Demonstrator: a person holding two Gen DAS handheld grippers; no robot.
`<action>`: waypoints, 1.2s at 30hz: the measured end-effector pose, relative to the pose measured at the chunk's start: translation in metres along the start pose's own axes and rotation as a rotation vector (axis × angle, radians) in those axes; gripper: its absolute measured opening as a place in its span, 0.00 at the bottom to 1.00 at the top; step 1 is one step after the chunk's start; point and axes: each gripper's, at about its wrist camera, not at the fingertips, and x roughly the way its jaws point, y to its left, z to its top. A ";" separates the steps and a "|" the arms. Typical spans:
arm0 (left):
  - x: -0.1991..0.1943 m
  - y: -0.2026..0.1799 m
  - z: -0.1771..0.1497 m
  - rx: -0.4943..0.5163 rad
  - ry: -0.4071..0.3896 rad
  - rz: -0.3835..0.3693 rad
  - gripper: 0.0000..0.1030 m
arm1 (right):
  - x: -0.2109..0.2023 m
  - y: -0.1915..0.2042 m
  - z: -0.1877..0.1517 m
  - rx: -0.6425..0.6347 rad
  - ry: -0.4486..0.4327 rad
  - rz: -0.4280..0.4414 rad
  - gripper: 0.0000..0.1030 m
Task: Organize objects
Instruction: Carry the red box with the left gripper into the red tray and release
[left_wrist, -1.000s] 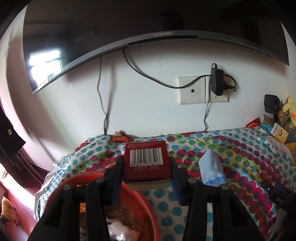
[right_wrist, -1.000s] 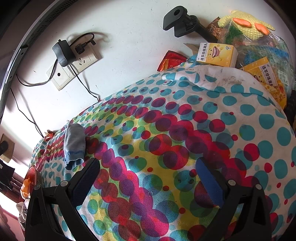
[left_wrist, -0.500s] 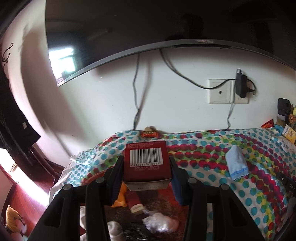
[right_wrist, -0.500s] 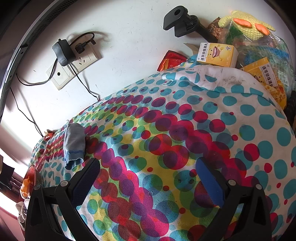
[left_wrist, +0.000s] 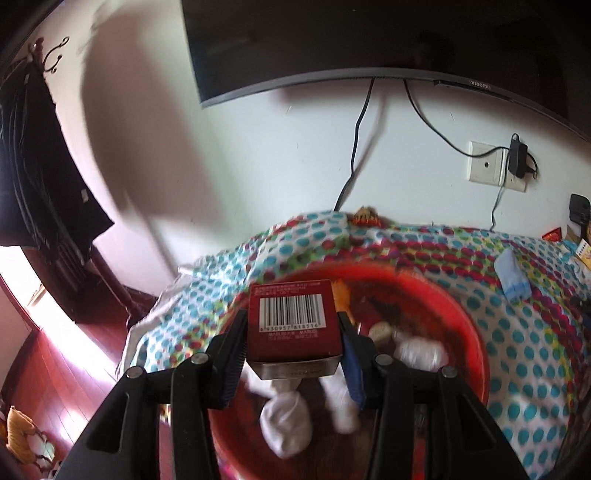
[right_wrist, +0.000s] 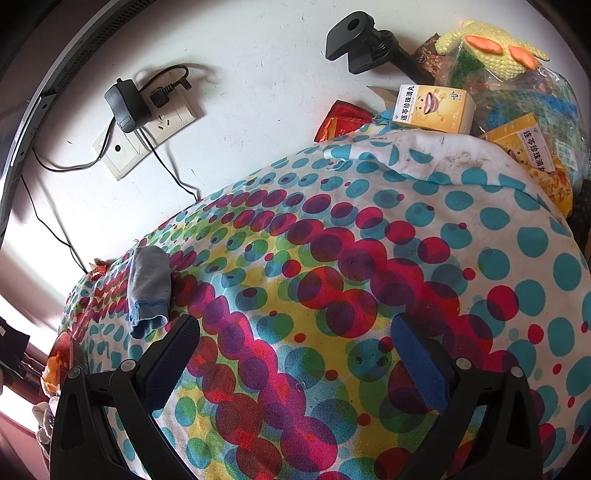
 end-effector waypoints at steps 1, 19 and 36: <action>-0.004 0.002 -0.010 0.004 0.007 -0.006 0.45 | 0.000 0.000 0.000 0.000 0.000 0.000 1.00; -0.010 -0.050 -0.093 0.028 0.097 -0.183 0.45 | 0.000 0.000 0.000 -0.002 0.001 -0.003 1.00; 0.035 -0.041 -0.107 -0.012 0.171 -0.170 0.45 | 0.000 0.000 0.000 0.000 0.000 0.000 1.00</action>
